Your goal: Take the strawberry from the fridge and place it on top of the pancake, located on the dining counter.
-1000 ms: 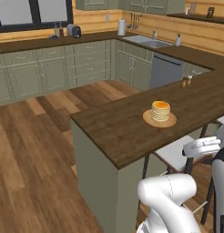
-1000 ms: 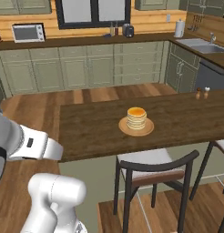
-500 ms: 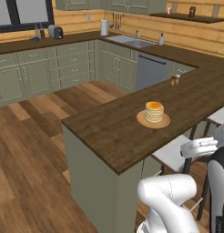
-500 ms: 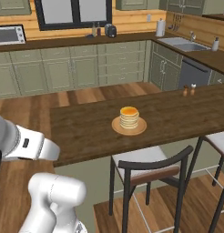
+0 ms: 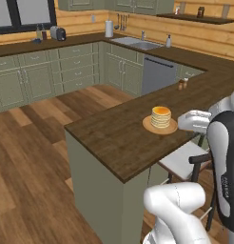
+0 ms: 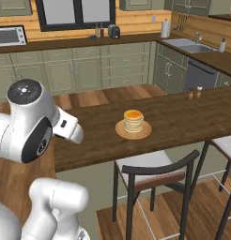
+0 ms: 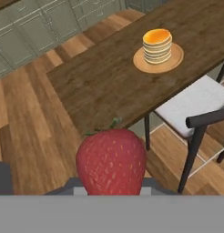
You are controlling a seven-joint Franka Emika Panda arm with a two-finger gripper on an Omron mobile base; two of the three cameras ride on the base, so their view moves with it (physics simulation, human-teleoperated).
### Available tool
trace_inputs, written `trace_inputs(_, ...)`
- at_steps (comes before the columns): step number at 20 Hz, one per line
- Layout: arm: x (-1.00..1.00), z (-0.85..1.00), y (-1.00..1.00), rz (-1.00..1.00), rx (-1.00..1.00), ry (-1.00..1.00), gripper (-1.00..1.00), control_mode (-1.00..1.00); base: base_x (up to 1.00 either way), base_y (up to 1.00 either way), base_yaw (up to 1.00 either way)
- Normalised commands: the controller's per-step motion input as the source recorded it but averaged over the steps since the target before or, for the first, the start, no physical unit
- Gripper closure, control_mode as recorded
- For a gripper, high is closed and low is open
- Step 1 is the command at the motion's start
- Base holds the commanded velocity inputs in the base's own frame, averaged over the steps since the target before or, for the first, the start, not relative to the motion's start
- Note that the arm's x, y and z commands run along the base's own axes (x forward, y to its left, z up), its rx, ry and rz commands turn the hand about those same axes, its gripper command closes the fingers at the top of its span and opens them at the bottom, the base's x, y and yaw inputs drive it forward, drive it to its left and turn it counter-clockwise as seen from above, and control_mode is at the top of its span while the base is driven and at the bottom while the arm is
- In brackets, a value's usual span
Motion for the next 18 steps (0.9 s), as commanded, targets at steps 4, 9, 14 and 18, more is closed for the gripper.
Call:
trace_inputs(4,1.0,-0.08,-0.26,0.0,0.02,0.12,1.0,-1.0,0.0,0.0,0.0)
trace_inputs(9,0.85,-0.03,-0.61,0.0,0.0,0.0,1.0,-1.0,0.0,0.0,0.0)
trace_inputs(14,0.58,-0.01,-0.49,0.0,-0.01,0.0,1.0,-1.0,0.0,0.0,0.0)
trace_inputs(18,0.6,-0.02,-0.05,0.0,-0.08,0.07,1.0,-1.0,0.0,0.0,0.0)
